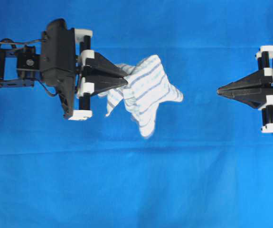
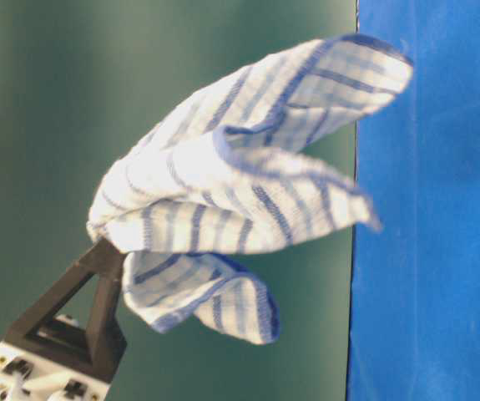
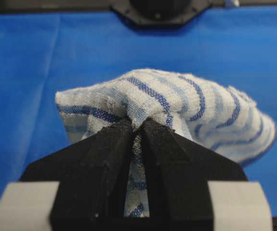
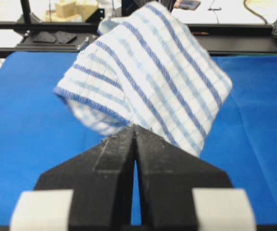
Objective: Hand over the towel.
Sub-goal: 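Lift the towel with the left gripper toward the table center, then move the right gripper to the towel and close on it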
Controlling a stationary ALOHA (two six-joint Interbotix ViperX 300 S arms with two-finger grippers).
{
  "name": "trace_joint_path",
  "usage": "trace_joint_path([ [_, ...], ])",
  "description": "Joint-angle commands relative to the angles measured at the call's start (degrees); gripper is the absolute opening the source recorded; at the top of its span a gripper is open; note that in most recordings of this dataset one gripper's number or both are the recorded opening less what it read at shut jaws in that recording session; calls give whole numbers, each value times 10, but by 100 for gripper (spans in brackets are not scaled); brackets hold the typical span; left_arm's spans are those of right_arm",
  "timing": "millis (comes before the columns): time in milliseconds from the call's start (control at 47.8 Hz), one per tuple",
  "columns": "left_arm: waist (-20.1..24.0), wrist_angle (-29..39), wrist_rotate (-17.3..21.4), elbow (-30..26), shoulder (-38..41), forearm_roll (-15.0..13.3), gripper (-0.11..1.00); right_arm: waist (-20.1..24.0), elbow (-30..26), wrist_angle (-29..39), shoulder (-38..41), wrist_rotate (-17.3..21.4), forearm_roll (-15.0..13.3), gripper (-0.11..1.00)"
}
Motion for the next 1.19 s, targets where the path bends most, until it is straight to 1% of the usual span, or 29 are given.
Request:
trace_joint_path([
  [0,-2,-10,-1,-2,-17,0,4,-1,-17,-6,3,-1,0,0],
  [168,-4,-10,-1,-1,-15,0,5,-1,-18,-6,6,-1,0,0],
  [314,-4,-11,-1,-3,-13,0,4,-1,-33,-7,29,2,0,0],
  [607,-4,-15,-1,-4,-12,0,4,-1,-96,-18,115,2,0,2],
  [628,-4,-14,-1,-4,-12,-1,4,-2,-100,-22,123,2,0,4],
  [649,-4,-15,-1,-4,-12,0,4,-2,-105,-26,131,3,1,9],
  [733,-4,-16,-1,-4,-12,0,5,-2,-125,-57,171,3,1,36],
  [817,-5,-17,-1,-4,-11,0,4,-2,-143,-90,208,4,2,60],
  [880,-5,-19,-1,-4,-11,0,5,-3,-160,-112,237,5,6,71],
  [921,-5,-22,-1,-4,-11,0,5,-4,-173,-121,258,5,11,73],
  [1005,-4,-25,-1,-4,-11,-1,4,-10,-204,-127,300,5,18,72],
  [1173,-5,-29,-1,-4,-11,-1,4,-13,-264,-110,364,6,22,73],
])
